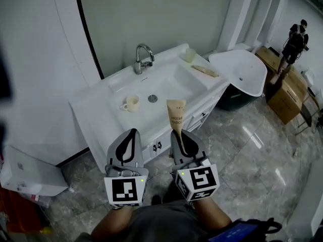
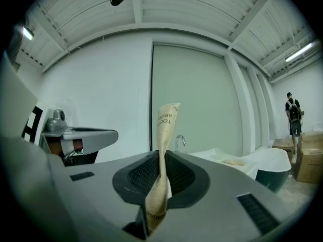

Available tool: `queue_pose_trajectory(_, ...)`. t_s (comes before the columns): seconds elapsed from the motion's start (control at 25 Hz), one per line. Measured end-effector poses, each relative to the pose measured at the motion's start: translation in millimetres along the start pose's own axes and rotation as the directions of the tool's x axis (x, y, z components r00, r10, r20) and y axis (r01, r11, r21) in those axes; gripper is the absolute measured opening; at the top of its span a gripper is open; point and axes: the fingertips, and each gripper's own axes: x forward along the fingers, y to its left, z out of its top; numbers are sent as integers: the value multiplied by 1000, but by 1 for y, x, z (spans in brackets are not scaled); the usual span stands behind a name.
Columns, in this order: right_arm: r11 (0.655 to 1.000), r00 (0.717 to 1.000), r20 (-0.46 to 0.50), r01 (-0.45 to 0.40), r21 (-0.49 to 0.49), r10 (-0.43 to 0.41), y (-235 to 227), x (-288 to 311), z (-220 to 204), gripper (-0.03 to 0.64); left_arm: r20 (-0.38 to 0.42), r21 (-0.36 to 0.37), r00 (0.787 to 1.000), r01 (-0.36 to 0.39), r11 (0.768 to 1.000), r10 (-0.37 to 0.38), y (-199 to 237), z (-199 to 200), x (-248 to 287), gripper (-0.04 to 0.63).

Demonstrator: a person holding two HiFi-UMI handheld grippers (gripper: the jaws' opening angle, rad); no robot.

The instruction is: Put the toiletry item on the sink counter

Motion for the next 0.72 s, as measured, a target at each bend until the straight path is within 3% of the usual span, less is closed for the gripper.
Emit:
queue_pose_trajectory(0.2, 1000, 999, -35, -5, 19, 6, -16, 23, -14, 38, -40, -5, 999, -1, 1000, 1, 1, -14, 26, 13)
queue_pose_trajectory(0.72, 994, 989, -118, -79, 75, 87, -63, 116, -47, 38, -148, -3, 984, -97, 995, 95, 37, -53, 112, 12)
